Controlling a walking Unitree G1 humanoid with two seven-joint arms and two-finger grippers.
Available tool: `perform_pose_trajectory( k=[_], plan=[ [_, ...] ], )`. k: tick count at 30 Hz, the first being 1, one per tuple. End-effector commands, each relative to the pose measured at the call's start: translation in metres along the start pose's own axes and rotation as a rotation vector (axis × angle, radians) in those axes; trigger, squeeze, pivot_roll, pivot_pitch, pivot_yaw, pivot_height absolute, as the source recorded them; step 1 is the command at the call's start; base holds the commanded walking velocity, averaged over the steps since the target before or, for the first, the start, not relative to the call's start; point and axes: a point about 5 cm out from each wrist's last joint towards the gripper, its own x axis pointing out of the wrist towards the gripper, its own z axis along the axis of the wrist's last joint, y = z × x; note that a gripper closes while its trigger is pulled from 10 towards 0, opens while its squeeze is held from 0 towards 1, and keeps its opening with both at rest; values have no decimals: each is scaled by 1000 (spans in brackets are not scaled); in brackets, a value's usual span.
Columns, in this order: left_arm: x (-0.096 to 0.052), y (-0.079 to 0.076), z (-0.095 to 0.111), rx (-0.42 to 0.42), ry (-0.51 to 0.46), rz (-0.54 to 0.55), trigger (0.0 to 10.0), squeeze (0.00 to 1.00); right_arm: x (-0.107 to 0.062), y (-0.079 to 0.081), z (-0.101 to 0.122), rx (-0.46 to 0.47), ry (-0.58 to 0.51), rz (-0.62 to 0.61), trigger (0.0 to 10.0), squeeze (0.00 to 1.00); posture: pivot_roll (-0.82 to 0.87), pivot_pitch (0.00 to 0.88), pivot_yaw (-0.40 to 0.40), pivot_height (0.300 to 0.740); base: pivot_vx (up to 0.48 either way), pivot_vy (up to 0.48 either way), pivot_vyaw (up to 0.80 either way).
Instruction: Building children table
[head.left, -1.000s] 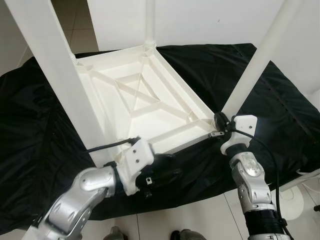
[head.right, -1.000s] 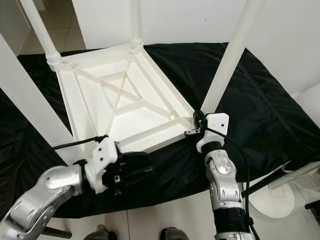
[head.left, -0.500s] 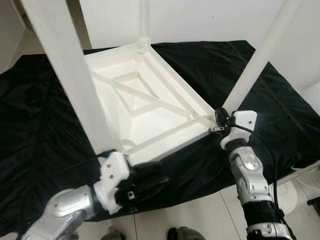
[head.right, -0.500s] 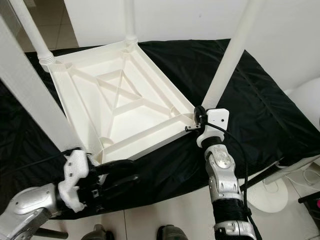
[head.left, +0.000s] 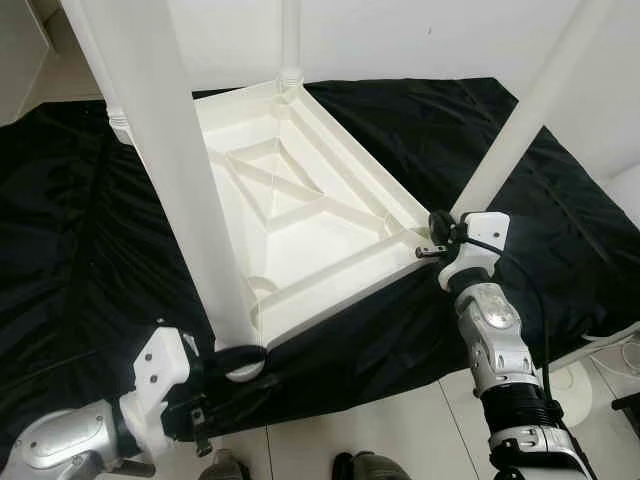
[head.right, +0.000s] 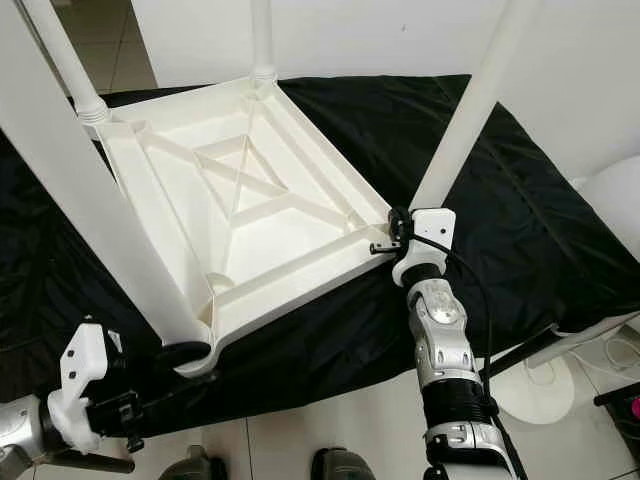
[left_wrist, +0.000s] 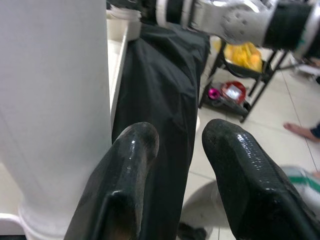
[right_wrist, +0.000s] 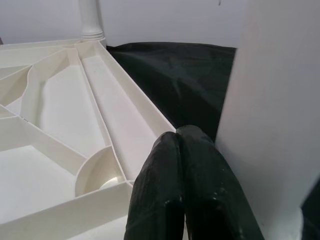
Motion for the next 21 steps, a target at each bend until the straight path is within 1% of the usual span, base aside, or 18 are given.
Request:
perform_pose_trajectory(
  k=[1, 3, 5, 6, 7, 9, 10, 11, 14, 15, 16, 18, 20, 21],
  plan=[
    [-9, 7, -5, 7, 48, 43, 10000, 0, -1, -2, -5, 3, 20, -9, 10000, 0, 11, 97, -26, 740, 0, 0, 0],
    [-16, 11, -1, 19, 48, 54, 10000, 0, 0, 1, -6, 3, 21, 6, 10000, 0, 7, 97, -24, 740, 0, 0, 0],
    [-24, 16, 2, 46, 71, 87, 10000, 0, 1, 2, -6, 3, 17, 14, 10000, 0, 5, 98, -28, 740, 0, 0, 0],
    [-24, 16, 2, 46, 71, 87, 10000, 0, 1, 2, -6, 3, 17, 14, 10000, 0, 5, 98, -28, 740, 0, 0, 0],
    [-32, 21, 2, 54, 95, 115, 10000, 0, 2, 2, -6, 3, 15, 22, 10000, 0, 3, 97, -28, 740, 0, 0, 0],
    [-34, 22, 2, 56, 100, 122, 10000, 0, 3, 3, -6, 4, 16, 25, 10000, 0, 3, 97, -28, 740, 0, 0, 0],
    [-39, 24, 3, 69, 124, 135, 10000, 0, 3, 11, -7, 18, 30, 98, 10000, 0, 3, 97, -30, 740, 0, 0, 0],
    [-41, 24, 2, 78, 143, 133, 10000, 0, 2, 16, -7, 7, 31, 137, 10000, 0, 0, 96, -29, 740, 0, 0, 0],
    [-44, 26, 3, 83, 159, 130, 10000, 0, 2, 20, -8, -4, 30, 165, 10000, 0, 2, 96, -32, 740, 0, 0, 0],
    [-44, 26, 3, 83, 159, 130, 10000, 0, 2, 20, -8, -4, 30, 165, 10000, 0, 2, 96, -32, 740, 0, 0, 0],
    [-52, 28, 3, 91, 187, 145, 10000, 0, 2, 20, -9, -4, 34, 162, 10000, 0, 5, 96, -34, 740, 0, 0, 0],
    [-57, 30, 3, 100, 208, 164, 10000, 0, 3, 17, -9, -18, 31, 150, 10000, 0, 5, 96, -34, 740, 0, 0, 0],
    [-65, 34, 5, 108, 215, 205, 10000, 0, 5, 13, -9, -11, 32, 137, 10000, 0, 11, 96, -41, 740, 0, 0, 0],
    [-65, 34, 5, 108, 215, 205, 10000, 0, 5, 13, -9, -11, 32, 137, 10000, 0, 11, 96, -41, 740, 0, 0, 0]
  ],
)
